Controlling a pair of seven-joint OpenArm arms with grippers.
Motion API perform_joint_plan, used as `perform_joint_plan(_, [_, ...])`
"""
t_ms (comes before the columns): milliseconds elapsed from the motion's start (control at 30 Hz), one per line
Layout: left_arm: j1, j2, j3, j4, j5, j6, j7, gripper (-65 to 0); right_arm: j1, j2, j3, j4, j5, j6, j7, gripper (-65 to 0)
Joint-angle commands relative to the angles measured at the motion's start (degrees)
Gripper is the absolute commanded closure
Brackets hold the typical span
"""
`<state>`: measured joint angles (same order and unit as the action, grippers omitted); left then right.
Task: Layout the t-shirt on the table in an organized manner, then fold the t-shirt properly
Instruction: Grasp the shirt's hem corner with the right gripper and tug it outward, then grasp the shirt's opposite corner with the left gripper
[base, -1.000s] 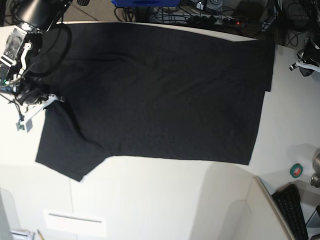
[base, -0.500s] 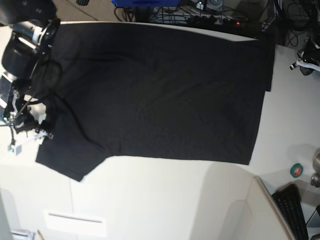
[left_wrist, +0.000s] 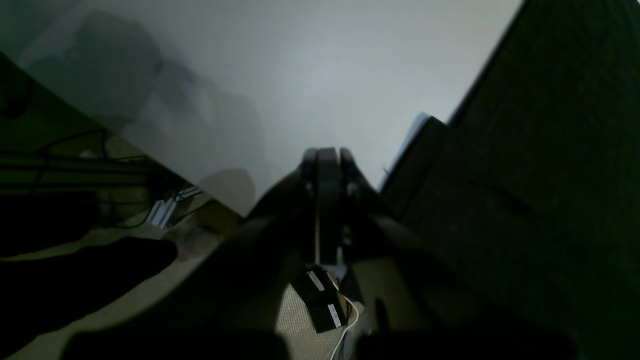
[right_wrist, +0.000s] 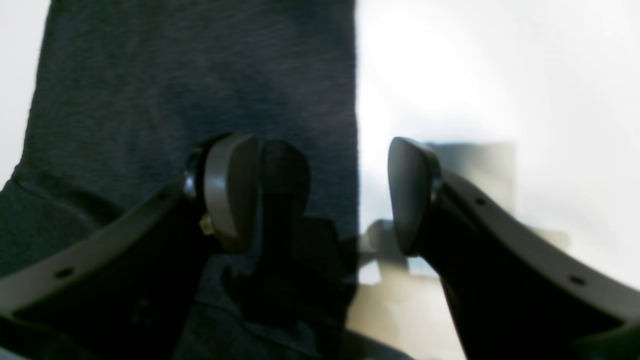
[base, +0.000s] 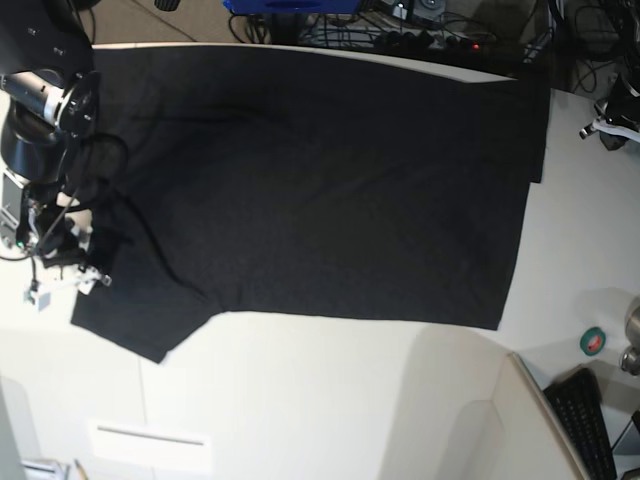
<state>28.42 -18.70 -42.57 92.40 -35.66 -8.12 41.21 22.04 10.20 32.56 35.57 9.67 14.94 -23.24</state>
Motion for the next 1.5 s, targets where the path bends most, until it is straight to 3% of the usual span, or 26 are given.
perform_joint_plan(0, [0.01, -1.13, -0.55, 0.74, -0.16, -0.1, -1.08, 0.0, 0.59, -0.04, -1.04, 0.08, -0.13, 0.05, -2.03, -34.2])
perform_joint_plan(133, [0.01, -1.13, -0.55, 0.74, -0.16, -0.1, -1.08, 0.0, 0.77, -0.04, -6.58, 0.08, 0.13, -0.04, -1.85, -24.0])
perform_joint_plan(300, [0.01, -1.13, -0.55, 0.74, -0.16, -0.1, -1.08, 0.0, 0.86, -0.22, -3.59, -0.01, 0.13, -0.3, -0.1, -19.5])
perform_joint_plan(367, [0.01, -1.13, -0.55, 0.65, -0.08, -0.1, -1.08, 0.0, 0.59, -0.22, -3.41, -0.01, 0.04, -0.3, 1.05, -11.9])
perform_joint_plan(433, [-0.34, -1.3, -0.2, -0.49, -0.08, -0.1, -1.08, 0.0, 0.51, -0.04, -3.41, -0.01, -0.05, -0.3, 1.93, 0.0])
perform_joint_plan(567, [-3.41, -1.3, -0.11, -1.72, -0.08, -0.1, -1.08, 0.0, 0.59, -0.04, -3.5, 0.16, 0.13, -0.3, 2.1, 0.0])
perform_joint_plan(733, [-10.71, -1.65, -0.03, -2.77, -0.08, -0.1, -0.99, -37.5, -2.75, -1.01, -3.94, 10.54, 0.13, -0.3, -0.97, 0.0])
perform_joint_plan(833, [-18.89, -3.32, 5.51, -9.46, 2.21, -0.01, -0.99, -47.7, -6.09, -3.73, -4.03, 20.56, -0.05, -0.3, -3.7, 0.0])
perform_joint_plan(1000, [-34.18, -3.76, 16.41, -27.74, 9.15, -0.01, -1.08, -48.9, -11.89, -5.76, -7.11, 35.77, -0.05, -0.21, -8.62, 0.0])
perform_joint_plan(1167, [-44.29, -3.68, 26.7, -42.69, 10.03, -0.1, -1.52, -48.7, -15.58, -5.93, -8.86, 42.54, -0.05, -0.21, -9.24, 0.0])
perform_joint_plan(1367, [-46.14, -2.18, 32.85, -45.67, 10.12, -0.1, -3.28, -48.4, -16.37, -5.76, -8.6, 42.71, 0.04, -0.21, -9.33, 0.0])
perform_joint_plan(1467, [-45.79, -2.09, 33.12, -45.76, 10.21, -0.1, -3.19, -39.3, -16.55, -5.58, -8.6, 42.71, 0.13, -0.21, -9.33, 0.0])
